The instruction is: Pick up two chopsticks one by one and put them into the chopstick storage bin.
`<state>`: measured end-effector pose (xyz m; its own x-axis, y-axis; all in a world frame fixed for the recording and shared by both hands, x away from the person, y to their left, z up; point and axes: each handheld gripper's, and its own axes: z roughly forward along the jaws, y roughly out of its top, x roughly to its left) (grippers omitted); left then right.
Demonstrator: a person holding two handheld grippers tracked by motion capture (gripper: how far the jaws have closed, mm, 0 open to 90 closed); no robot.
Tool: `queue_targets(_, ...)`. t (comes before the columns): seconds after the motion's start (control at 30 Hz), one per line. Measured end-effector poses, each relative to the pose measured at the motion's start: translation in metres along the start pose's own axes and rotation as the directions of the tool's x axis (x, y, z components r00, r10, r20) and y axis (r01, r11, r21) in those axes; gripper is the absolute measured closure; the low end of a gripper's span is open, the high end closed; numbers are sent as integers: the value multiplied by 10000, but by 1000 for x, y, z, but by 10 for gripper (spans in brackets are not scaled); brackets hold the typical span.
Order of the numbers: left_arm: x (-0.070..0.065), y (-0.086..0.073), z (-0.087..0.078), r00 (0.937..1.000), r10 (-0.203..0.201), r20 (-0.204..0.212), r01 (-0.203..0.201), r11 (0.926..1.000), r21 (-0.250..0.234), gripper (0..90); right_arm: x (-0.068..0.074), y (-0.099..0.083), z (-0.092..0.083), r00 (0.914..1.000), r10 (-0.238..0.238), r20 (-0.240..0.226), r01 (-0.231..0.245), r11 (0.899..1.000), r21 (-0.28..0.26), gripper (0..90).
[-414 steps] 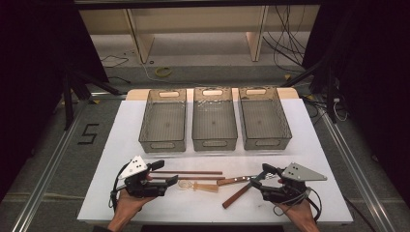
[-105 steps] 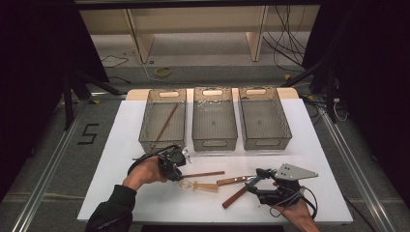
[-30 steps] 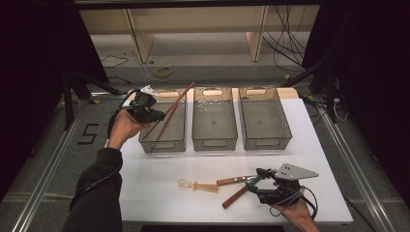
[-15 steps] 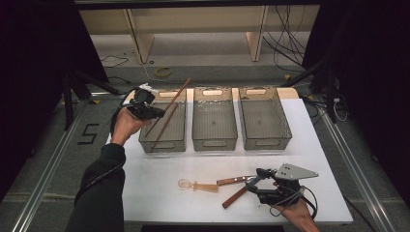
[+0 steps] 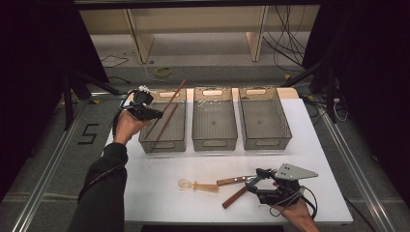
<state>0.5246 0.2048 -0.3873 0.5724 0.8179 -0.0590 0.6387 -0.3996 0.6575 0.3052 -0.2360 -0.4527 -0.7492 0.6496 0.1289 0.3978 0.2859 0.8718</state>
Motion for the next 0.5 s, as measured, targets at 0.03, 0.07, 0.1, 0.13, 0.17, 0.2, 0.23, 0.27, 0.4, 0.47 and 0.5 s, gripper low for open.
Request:
queue_targets(0.03,0,-1,1,10000,-50,0,50,10000,-10,839,0,0,0,10000,2,-4,-2,10000,-14,338)
queue_targets(0.07,0,-1,2,9999,-130,8,130,9999,6,839,0,0,0,10000,21,-12,-21,10000,-17,338)
queue_targets(0.1,0,-2,3,9999,-115,-2,115,9999,63,839,0,0,0,10000,29,-17,-29,10000,-16,338)
queue_targets(0.13,1,-2,4,9999,-109,0,109,9999,94,839,0,0,0,10000,24,-18,-24,10000,-14,338)
queue_targets(0.17,1,-2,5,9999,-117,-13,118,9999,111,839,0,0,0,10000,15,-16,-15,10000,3,337)
queue_targets(0.2,1,-3,5,9998,-182,-15,182,9998,111,838,0,0,0,10000,-4,-23,4,10000,-4,338)
queue_targets(0.23,1,-3,6,9998,-203,-34,204,9997,111,839,0,0,0,10000,-9,-28,9,10000,-7,338)
queue_targets(0.27,1,-4,7,9998,-206,-62,207,9997,138,839,0,0,0,10000,-3,-28,3,10000,-7,337)
queue_targets(0.4,3,-7,10,9994,-335,-114,339,9989,312,838,0,0,0,10000,23,-33,-23,10000,-26,338)
queue_targets(0.47,4,-9,13,9992,-371,-134,376,9985,391,838,0,0,0,10000,5,-39,-5,10000,-16,338)
queue_targets(0.5,4,-10,14,9988,-454,-164,460,9982,396,838,0,0,0,10000,-4,-39,4,10000,-15,338)
